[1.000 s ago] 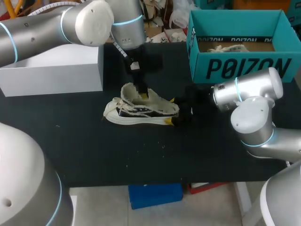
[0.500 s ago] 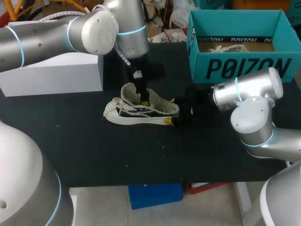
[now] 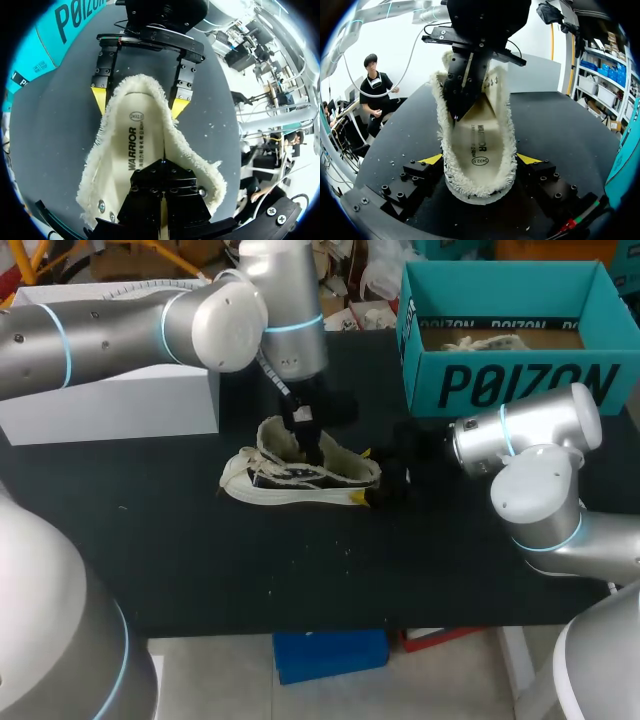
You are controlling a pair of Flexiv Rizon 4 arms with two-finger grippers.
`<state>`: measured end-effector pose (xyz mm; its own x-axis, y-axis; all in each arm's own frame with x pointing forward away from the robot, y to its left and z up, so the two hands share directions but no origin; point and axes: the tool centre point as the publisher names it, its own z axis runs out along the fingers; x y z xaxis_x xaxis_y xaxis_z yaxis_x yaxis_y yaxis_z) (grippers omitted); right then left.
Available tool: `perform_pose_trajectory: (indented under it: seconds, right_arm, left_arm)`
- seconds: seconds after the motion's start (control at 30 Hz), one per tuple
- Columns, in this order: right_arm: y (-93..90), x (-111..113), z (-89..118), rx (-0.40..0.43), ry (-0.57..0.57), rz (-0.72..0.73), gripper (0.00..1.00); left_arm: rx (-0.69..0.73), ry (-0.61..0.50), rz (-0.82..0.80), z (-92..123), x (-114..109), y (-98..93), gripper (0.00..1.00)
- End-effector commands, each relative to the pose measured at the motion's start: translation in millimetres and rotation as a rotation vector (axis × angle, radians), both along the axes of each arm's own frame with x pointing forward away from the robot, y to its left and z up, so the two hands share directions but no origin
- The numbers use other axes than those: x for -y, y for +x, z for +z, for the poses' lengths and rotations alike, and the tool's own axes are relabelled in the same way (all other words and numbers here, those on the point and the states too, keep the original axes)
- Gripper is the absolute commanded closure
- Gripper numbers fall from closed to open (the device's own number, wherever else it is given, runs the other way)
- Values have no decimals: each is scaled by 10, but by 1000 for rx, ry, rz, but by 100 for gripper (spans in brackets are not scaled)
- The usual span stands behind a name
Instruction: Take the shoe out of the shoebox, open the shoe tongue, remove and reinsert the insole, then place the shoe into the shoebox
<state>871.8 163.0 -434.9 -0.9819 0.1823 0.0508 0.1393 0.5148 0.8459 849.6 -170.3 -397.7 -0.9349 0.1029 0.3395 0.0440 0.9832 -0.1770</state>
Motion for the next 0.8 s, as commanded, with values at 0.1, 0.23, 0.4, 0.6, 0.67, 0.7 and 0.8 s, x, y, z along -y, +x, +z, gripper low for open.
perform_pose_trajectory:
  seconds: [0.1,0.23,0.4,0.6,0.67,0.7,0.8]
  right_arm:
    - [4,-10,-14,-1,-3,-2,100]
    - [4,-10,-14,-1,-3,-2,100]
    - [4,-10,-14,-1,-3,-2,100]
    - [4,-10,-14,-1,-3,-2,100]
    - [4,-10,-14,-1,-3,-2,100]
    - [4,-10,-14,-1,-3,-2,100]
    - [4,-10,-14,-1,-3,-2,100]
  left_arm:
    - [-8,3,4,-97,23,-14,100]
    - [-10,10,7,-134,22,-38,100]
    - [-17,9,5,-185,20,-85,100]
    - [0,1,-7,-186,9,-103,100]
    - [6,1,-8,-176,7,-104,93]
    - [8,1,-9,-173,6,-103,80]
    - [16,2,-12,-168,3,-99,67]
